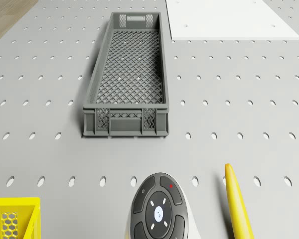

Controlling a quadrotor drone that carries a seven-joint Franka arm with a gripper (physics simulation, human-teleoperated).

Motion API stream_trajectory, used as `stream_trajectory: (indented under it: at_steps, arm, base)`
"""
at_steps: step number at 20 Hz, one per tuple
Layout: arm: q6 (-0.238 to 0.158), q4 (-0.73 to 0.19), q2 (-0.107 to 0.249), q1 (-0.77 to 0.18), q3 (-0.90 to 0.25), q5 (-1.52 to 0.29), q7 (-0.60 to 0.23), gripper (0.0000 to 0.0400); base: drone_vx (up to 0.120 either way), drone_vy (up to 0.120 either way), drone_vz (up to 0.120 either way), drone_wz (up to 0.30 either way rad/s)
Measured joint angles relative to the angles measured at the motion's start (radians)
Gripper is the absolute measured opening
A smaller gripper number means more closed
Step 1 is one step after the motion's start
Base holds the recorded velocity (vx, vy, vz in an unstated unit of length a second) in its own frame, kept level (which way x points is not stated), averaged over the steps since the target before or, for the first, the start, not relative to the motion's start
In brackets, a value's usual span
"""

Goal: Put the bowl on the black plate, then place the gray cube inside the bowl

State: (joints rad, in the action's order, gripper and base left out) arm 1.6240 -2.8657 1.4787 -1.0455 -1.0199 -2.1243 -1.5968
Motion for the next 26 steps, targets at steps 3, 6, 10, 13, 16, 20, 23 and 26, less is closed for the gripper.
stream_trajectory:
  at_steps: [3,6,10,13,16,20,23,26]
  arm:
    - [0.000,0.002,-0.002,0.000,0.005,-0.005,0.001,0.0315]
    - [-0.002,0.003,-0.005,0.001,0.007,-0.008,0.003,0.0281]
    - [-0.004,0.003,-0.008,0.003,0.009,-0.011,0.004,0.0261]
    - [-0.015,-0.006,-0.010,0.009,-0.007,0.004,0.005,0.0255]
    - [-0.032,-0.022,-0.012,0.018,-0.040,0.035,0.005,0.0253]
    - [-0.049,-0.036,-0.015,0.026,-0.075,0.069,0.004,0.0251]
    - [-0.056,-0.042,-0.016,0.029,-0.089,0.082,0.003,0.0250]
    - [-0.059,-0.045,-0.016,0.030,-0.097,0.090,0.003,0.0250]
  base:
    - [0.000,0.000,0.000,0.000]
    - [0.000,0.000,0.000,0.000]
    - [0.000,0.000,0.000,0.000]
    - [0.000,0.000,0.000,0.000]
    - [0.000,0.000,0.120,0.000]
    - [0.000,0.000,0.120,0.000]
    - [0.000,0.013,0.120,0.000]
    - [-0.120,0.120,0.120,0.000]
